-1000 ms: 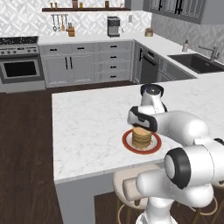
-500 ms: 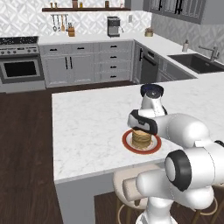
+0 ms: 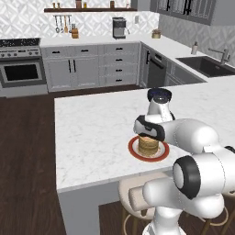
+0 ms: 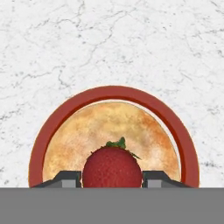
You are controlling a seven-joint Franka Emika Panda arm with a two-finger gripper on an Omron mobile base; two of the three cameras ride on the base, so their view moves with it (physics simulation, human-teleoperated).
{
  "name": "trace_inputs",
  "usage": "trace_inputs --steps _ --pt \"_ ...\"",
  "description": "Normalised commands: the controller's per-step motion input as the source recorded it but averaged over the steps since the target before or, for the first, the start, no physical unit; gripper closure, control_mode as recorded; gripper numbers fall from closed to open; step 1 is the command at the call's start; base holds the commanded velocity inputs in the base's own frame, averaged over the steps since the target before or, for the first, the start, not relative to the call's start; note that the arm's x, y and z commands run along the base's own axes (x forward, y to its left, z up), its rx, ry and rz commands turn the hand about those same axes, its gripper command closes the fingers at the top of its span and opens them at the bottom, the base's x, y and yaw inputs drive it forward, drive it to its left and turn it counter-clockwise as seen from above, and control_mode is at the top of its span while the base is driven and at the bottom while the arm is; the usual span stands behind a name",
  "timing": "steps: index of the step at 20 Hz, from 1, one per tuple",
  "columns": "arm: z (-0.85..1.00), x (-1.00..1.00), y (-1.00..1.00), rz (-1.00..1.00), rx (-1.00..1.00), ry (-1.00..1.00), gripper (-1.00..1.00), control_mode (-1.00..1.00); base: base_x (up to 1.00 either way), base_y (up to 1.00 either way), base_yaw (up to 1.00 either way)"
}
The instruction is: Take the strawberry from the fridge and place it on top of the pancake, located on the dining counter.
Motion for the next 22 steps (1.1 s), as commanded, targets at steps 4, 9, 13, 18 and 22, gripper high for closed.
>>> trace_inputs --steps 4,9,13,18,22 --pt "0.0 -0.02 0.0 0.0 0.0 0.0 -1.0 -1.0 0.0 0.0 0.0" --pt "0.1 -0.02 0.0 0.0 0.0 -0.01 -1.0 -1.0 0.0 0.0 0.0" --pt "0.54 -0.14 0.01 0.0 -0.08 -0.09 -1.0 -1.0 0.0 0.0 0.0" --pt "0.7 -0.65 0.2 0.0 -0.1 -0.1 -1.0 -1.0 0.0 0.0 0.0" --pt "0.23 -1.0 0.62 0.07 -0.04 -0.02 -1.0 -1.0 0.0 0.0 0.0"
